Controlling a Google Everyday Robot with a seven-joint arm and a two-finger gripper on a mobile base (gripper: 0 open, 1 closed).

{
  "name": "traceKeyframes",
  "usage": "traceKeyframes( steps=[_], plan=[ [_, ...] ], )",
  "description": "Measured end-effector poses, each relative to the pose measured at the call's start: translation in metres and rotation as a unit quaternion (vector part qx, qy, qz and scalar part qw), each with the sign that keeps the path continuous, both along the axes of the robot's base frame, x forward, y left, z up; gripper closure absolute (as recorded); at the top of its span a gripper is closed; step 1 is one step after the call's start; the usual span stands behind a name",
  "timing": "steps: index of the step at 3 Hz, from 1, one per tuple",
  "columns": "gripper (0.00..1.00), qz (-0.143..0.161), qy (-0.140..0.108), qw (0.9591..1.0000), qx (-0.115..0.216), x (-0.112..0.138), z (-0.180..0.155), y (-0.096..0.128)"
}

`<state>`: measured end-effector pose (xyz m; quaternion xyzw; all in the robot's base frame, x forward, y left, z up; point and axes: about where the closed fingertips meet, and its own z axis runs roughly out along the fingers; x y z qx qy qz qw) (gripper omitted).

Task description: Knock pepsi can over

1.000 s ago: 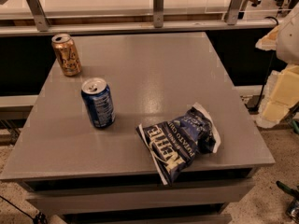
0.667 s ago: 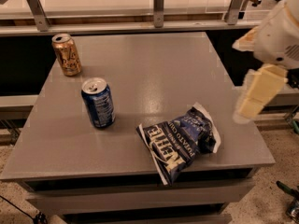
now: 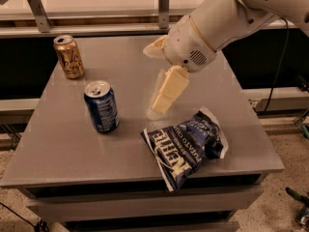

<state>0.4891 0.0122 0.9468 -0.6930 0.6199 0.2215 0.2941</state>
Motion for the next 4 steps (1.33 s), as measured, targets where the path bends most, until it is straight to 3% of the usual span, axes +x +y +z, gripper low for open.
traceKeyframes(
  steps=[1, 2, 4],
  plan=[
    [0.0, 0.0, 0.0, 1.0, -0.001, 0.0, 0.0, 0.0],
    [0.0, 0.019, 0.0, 0.9993, 0.031, 0.002, -0.008, 0.01],
    [0.0, 0.1, -0.003, 0.9886, 0.113, 0.022, -0.042, 0.076]
  ],
)
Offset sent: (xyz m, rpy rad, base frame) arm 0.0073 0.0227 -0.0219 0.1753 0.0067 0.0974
